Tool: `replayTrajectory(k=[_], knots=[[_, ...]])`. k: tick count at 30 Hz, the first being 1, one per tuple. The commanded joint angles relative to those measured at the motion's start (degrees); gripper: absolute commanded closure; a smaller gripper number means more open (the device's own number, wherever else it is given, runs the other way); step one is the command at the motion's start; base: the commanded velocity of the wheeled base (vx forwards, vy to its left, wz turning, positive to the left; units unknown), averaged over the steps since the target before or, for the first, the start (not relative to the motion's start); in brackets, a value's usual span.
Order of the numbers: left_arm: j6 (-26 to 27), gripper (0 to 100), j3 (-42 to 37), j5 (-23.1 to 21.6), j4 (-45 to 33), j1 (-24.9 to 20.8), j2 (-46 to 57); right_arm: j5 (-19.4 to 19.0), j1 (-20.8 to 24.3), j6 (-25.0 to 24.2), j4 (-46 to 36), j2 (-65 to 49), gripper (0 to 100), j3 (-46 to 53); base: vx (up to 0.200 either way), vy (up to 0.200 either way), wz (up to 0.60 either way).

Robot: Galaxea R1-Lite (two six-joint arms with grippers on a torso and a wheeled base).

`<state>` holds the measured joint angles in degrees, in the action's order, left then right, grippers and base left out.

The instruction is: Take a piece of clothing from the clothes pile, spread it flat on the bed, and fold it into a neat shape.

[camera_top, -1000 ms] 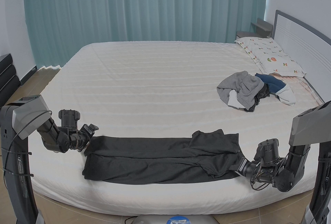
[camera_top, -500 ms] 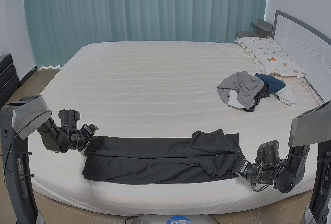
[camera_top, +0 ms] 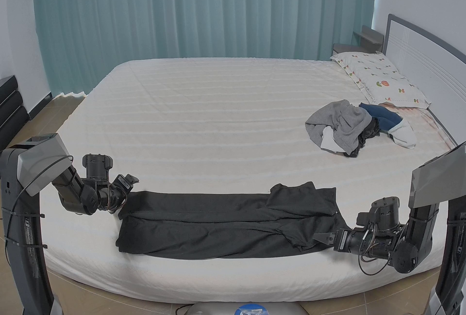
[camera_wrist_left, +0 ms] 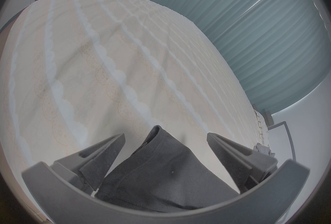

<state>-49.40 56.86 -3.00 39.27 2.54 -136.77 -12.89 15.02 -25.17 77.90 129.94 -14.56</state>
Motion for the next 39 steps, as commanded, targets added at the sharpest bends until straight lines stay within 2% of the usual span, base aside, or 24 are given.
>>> replayTrajectory(k=[1, 2, 5, 12, 18, 26, 33, 39], knots=[[0.0, 0, 0.0, 0.0, 0.0, 0.0, -0.1, -7.8, -6.8, 6.1, 1.0, 1.1, 0, -1.9, 0.0, 0.0, 0.0], [0.0, 0, 0.0, 0.0, 0.0, 0.0, -0.1, -9.4, -8.4, 7.0, 1.0, 1.8, 0, -2.9, 0.0, 0.0, 0.0], [0.0, 0, 0.0, 0.0, 0.0, 0.0, -0.1, -10.3, -9.7, 7.4, 1.1, 2.2, 0, -3.6, 0.0, 0.0, 0.0], [0.0, 0, 0.0, 0.1, 0.0, 0.0, -0.2, -12.3, -9.7, 7.2, 1.8, -3.6, 0, 0.3, 0.0, 0.0, 0.0], [0.0, 0, 0.0, 0.1, 0.0, 0.0, -0.2, -12.4, -7.5, 6.9, 1.8, 0.1, 0, -1.9, 0.0, 0.0, 0.0], [0.0, 0, 0.0, 0.2, 0.0, 0.0, -0.2, -12.4, -8.0, 6.8, 1.7, 9.5, 0, -7.5, 0.0, 0.0, 0.0], [0.0, 0, 0.0, 0.2, 0.0, -0.1, -0.2, -12.6, -8.1, 7.1, 3.9, 8.5, 0, -1.0, 0.0, 0.0, 0.0], [0.0, 0, 0.0, 0.2, 0.0, -0.1, -0.2, -12.7, -11.0, 7.0, 7.1, 8.5, 0, 0.9, 0.0, 0.0, 0.0]])
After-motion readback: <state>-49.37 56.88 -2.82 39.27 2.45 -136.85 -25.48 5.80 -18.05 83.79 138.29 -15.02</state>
